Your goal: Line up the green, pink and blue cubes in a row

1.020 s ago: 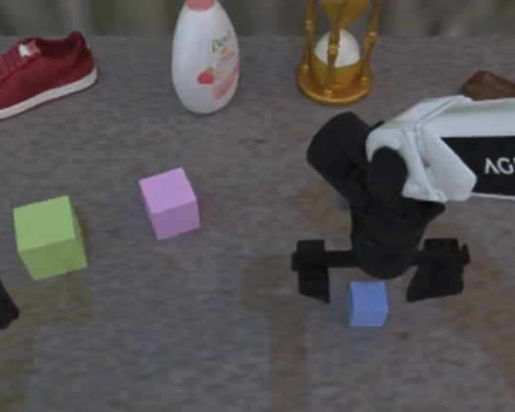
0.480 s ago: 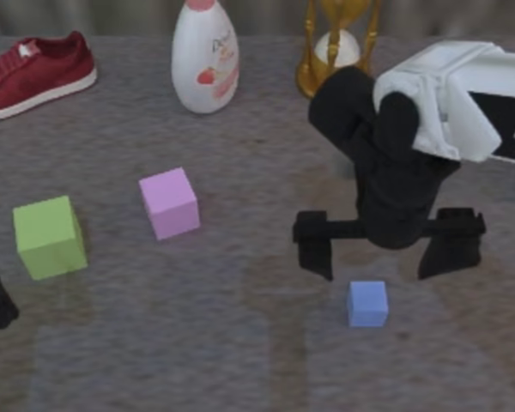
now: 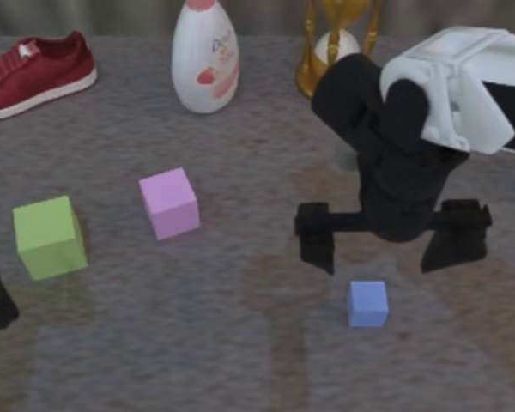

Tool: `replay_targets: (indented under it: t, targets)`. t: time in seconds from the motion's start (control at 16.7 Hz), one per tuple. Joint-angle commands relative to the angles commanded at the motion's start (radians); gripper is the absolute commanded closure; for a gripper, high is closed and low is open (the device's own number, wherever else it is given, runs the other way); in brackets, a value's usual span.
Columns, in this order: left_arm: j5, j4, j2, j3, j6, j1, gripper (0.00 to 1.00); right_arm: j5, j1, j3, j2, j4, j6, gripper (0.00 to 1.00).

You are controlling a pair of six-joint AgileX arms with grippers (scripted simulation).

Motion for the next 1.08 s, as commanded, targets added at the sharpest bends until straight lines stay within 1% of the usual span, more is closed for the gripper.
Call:
replay_targets:
  t: [0.18,0.3,0.6,0.78,0.96,1.08]
  targets:
    - [0.021,-0.056,0.082,0.083,0.037,-0.026,0.00,-0.004,0.010,-0.068,-0.075,0.046,-0.029,0.00]
    - [0.039,-0.125,0.183,0.177,0.080,-0.053,0.00,-0.008,0.015,-0.144,-0.167,0.097,-0.061,0.00]
    - [0.090,-0.401,0.585,0.499,0.229,-0.139,0.00,-0.017,-0.009,-0.418,-0.529,0.284,-0.176,0.00]
    - [0.118,-0.612,0.900,0.717,0.332,-0.196,0.00,-0.025,-0.062,-0.626,-0.803,0.421,-0.261,0.00]
    - [0.132,-0.820,1.237,0.943,0.433,-0.246,0.00,-0.034,-0.145,-0.843,-1.084,0.564,-0.349,0.00]
    - [0.130,-0.945,1.458,1.100,0.499,-0.276,0.00,-0.037,-0.214,-0.979,-1.259,0.657,-0.406,0.00]
